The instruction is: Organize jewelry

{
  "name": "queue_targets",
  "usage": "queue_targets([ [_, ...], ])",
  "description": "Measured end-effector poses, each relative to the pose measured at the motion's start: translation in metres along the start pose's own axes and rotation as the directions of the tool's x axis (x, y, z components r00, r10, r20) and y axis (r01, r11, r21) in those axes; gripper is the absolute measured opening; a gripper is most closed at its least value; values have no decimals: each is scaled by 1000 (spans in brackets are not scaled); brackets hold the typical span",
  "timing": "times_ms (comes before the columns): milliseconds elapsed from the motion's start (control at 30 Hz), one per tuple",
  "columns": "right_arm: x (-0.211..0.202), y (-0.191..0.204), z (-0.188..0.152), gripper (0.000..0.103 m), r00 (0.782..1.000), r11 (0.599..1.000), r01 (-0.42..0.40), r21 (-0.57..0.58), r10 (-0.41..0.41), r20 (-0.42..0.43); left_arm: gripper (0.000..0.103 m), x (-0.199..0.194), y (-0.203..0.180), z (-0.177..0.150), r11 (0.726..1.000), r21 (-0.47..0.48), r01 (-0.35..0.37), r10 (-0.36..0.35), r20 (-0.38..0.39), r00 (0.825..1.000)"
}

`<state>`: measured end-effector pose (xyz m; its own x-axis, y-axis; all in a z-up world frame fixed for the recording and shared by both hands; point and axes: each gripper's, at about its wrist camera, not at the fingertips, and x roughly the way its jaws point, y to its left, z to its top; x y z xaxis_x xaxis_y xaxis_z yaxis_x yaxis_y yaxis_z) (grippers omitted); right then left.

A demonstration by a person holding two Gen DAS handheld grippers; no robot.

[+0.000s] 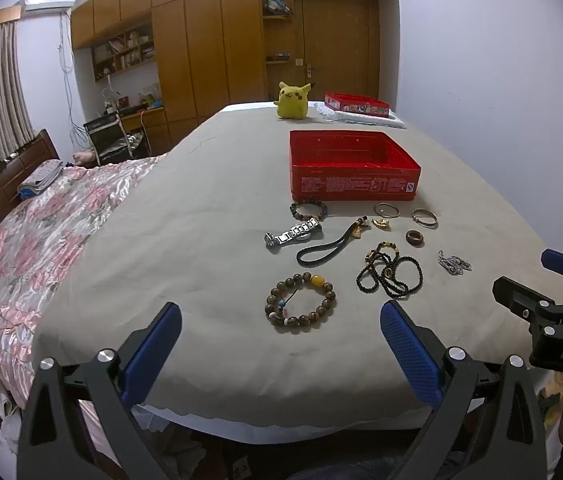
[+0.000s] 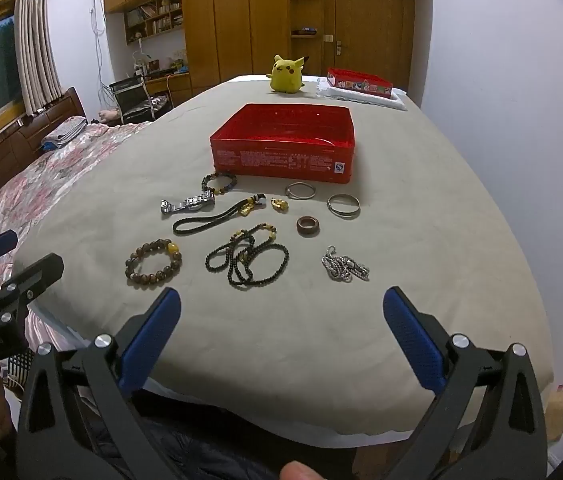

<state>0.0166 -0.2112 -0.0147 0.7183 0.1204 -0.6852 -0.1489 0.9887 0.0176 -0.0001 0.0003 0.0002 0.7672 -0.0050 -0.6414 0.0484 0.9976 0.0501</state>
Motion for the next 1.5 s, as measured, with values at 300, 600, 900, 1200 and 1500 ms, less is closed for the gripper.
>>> queue_targets([
  [300, 2, -1, 1, 100, 1000, 1000, -1, -2, 1, -1, 99, 0, 0, 0, 1000, 1, -1, 1, -1, 1000],
  [600, 1, -1, 2, 100, 1000, 1000, 0, -3, 0, -1, 99, 0, 0, 0, 1000, 1, -3, 3, -1, 1000],
  [900, 1, 1, 2, 100, 1000, 1000, 0, -4, 0, -2, 99, 0, 0, 0, 1000, 1, -2, 2, -2, 1000],
  [1200, 1, 1, 1, 100, 1000, 1000, -1, -2, 1, -4, 99, 0, 0, 0, 1000, 1, -4, 4, -1, 1000],
  [1500, 3, 0, 0, 100, 1000, 1000, -2, -1, 2, -6, 99, 0, 0, 0, 1000, 1, -4, 4, -2, 1000],
])
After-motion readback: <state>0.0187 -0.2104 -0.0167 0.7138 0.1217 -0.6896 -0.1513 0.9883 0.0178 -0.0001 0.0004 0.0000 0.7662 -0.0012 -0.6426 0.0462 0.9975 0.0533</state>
